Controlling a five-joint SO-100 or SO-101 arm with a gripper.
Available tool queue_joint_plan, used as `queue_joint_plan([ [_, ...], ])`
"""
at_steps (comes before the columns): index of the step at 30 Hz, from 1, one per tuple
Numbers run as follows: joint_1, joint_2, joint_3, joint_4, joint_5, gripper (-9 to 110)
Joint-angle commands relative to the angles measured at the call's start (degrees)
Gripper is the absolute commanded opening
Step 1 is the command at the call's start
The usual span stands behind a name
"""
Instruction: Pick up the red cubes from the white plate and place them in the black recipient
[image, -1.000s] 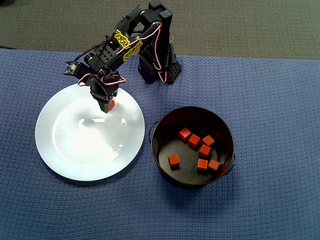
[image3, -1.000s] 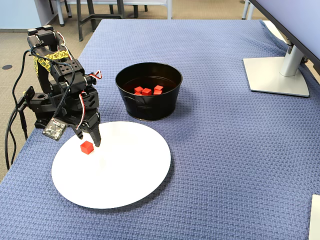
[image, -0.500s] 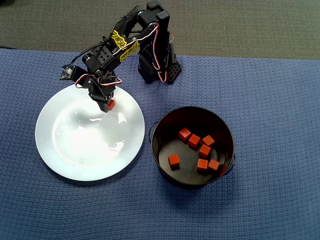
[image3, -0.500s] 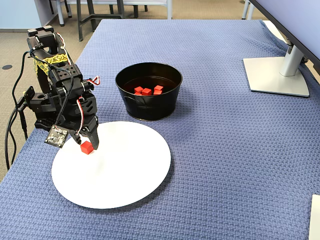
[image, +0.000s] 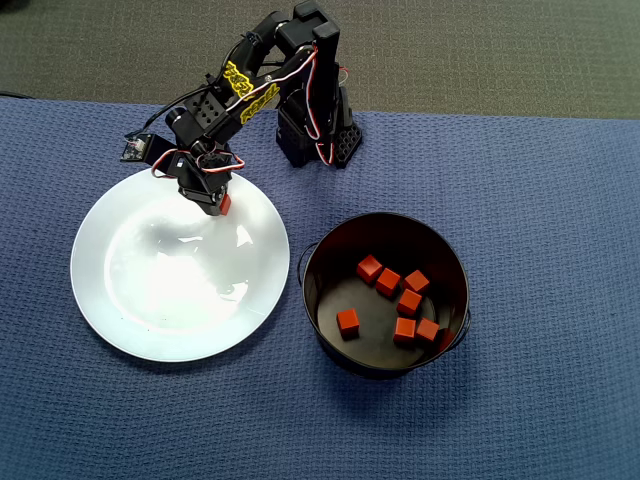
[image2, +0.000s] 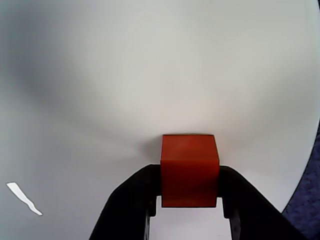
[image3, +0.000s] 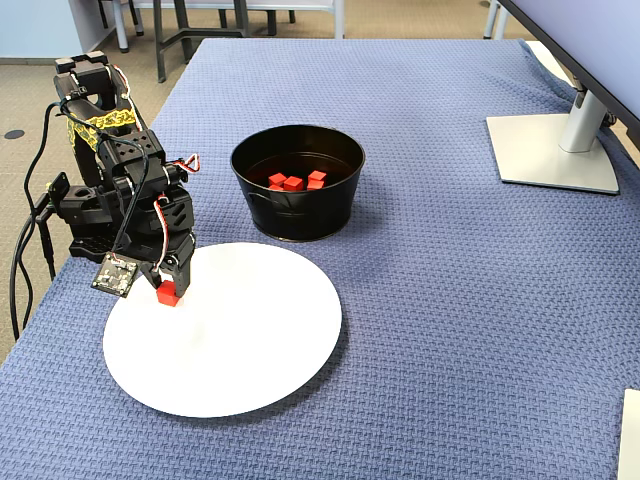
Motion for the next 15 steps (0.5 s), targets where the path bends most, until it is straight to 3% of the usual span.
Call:
queue_joint_plan([
  [1,-1.05,2.11,-2.55,1.41,2.64,0],
  [6,-7.73,9.23,-11.95,10.81,10.63,0],
  [15,-27.77,25.58,-22.50,13.62,35.77,0],
])
